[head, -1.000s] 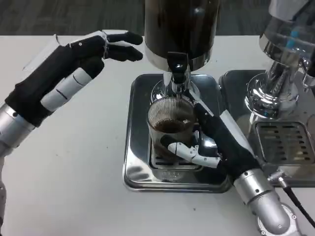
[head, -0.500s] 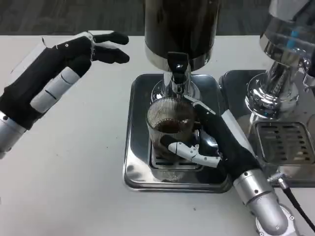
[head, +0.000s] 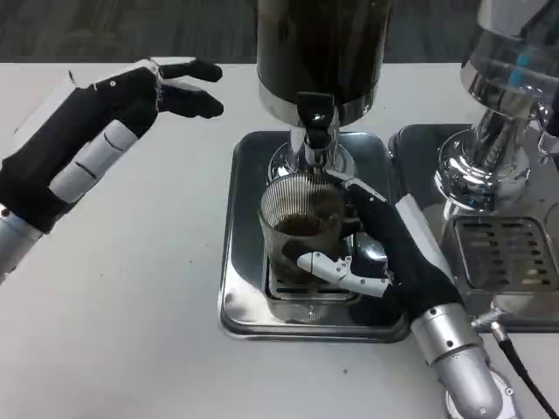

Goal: Grasp the cup under the faucet to collect the drink, then remove the cup.

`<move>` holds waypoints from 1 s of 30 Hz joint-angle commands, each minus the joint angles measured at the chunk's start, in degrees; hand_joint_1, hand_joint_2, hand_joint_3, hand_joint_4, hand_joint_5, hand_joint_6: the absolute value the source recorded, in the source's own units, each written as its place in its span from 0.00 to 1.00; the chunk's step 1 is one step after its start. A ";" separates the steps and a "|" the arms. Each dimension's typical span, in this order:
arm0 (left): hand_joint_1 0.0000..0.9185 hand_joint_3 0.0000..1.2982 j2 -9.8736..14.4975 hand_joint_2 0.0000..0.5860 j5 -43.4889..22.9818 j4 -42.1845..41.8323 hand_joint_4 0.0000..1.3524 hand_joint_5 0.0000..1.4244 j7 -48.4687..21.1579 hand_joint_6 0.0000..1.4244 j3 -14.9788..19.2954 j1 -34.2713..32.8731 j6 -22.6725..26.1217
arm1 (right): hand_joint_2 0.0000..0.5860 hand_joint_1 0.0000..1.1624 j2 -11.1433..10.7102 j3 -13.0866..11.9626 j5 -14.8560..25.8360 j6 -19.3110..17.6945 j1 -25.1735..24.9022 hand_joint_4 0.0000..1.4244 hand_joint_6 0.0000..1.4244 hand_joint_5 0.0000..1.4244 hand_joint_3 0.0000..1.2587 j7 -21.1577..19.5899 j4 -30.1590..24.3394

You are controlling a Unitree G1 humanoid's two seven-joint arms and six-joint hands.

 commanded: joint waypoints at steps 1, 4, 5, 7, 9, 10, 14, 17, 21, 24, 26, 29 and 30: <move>0.00 0.25 1.08 0.33 0.72 0.40 0.32 0.27 0.83 0.25 0.47 0.91 -0.21 | 0.39 0.60 0.56 0.22 -1.13 -1.44 0.76 0.28 0.42 0.33 0.26 -2.96 0.68; 0.00 0.25 1.15 0.34 0.78 0.52 0.32 0.27 0.93 0.25 0.42 0.95 -0.35 | 0.39 0.60 0.65 0.43 -2.05 -1.87 0.88 0.29 0.44 0.34 0.27 -4.79 1.03; 0.00 0.25 1.17 0.34 0.80 0.55 0.32 0.28 0.96 0.25 0.38 0.98 -0.38 | 0.39 0.60 0.66 0.52 -2.36 -2.09 0.91 0.30 0.45 0.35 0.27 -5.35 1.17; 0.00 0.25 1.19 0.34 0.76 0.63 0.33 0.28 1.00 0.25 0.31 1.01 -0.39 | 0.39 0.60 0.68 0.67 -2.81 -2.44 0.90 0.31 0.47 0.36 0.28 -6.22 1.47; 0.00 0.25 1.19 0.35 0.75 0.72 0.33 0.28 1.10 0.25 0.26 1.01 -0.43 | 0.39 0.60 0.79 0.72 -3.34 -3.01 0.90 0.32 0.49 0.39 0.29 -7.52 2.00; 0.00 0.25 1.19 0.35 0.75 0.77 0.33 0.28 1.14 0.25 0.26 1.00 -0.47 | 0.39 0.60 0.86 0.72 -3.56 -3.34 0.91 0.33 0.51 0.39 0.30 -8.16 2.30; 0.00 0.25 1.19 0.35 0.84 1.06 0.33 0.28 1.26 0.26 0.27 0.89 -0.72 | 0.38 0.62 0.89 0.87 -4.32 -4.37 0.84 0.35 0.54 0.42 0.31 -9.87 3.11; 0.00 0.25 1.18 0.34 0.79 1.19 0.33 0.28 1.26 0.26 0.26 0.87 -0.87 | 0.38 0.62 0.91 0.94 -4.57 -4.94 0.78 0.37 0.57 0.44 0.33 -10.75 3.51; 0.00 0.25 1.09 0.34 0.77 1.30 0.34 0.28 1.40 0.26 0.29 0.99 -1.10 | 0.38 0.62 0.95 0.96 -5.25 -5.95 0.88 0.39 0.61 0.46 0.34 -12.26 3.82; 0.00 0.25 1.02 0.34 0.80 1.36 0.34 0.28 1.46 0.26 0.28 1.11 -1.18 | 0.38 0.62 1.07 0.85 -5.63 -6.94 1.10 0.41 0.64 0.48 0.35 -13.45 4.00; 0.00 0.25 0.98 0.34 0.82 1.34 0.34 0.28 1.51 0.26 0.26 1.19 -1.21 | 0.38 0.62 1.09 0.82 -5.86 -7.50 1.30 0.42 0.66 0.49 0.36 -14.33 4.00; 0.00 0.25 0.89 0.34 0.74 1.30 0.34 0.28 1.52 0.26 0.26 1.30 -1.16 | 0.38 0.62 0.94 0.82 -6.08 -7.94 1.53 0.43 0.67 0.51 0.38 -15.00 3.77; 0.00 0.25 0.86 0.34 0.71 1.33 0.34 0.28 1.55 0.26 0.29 1.32 -1.15 | 0.38 0.62 0.88 0.81 -6.12 -7.99 1.60 0.44 0.68 0.51 0.38 -15.13 3.63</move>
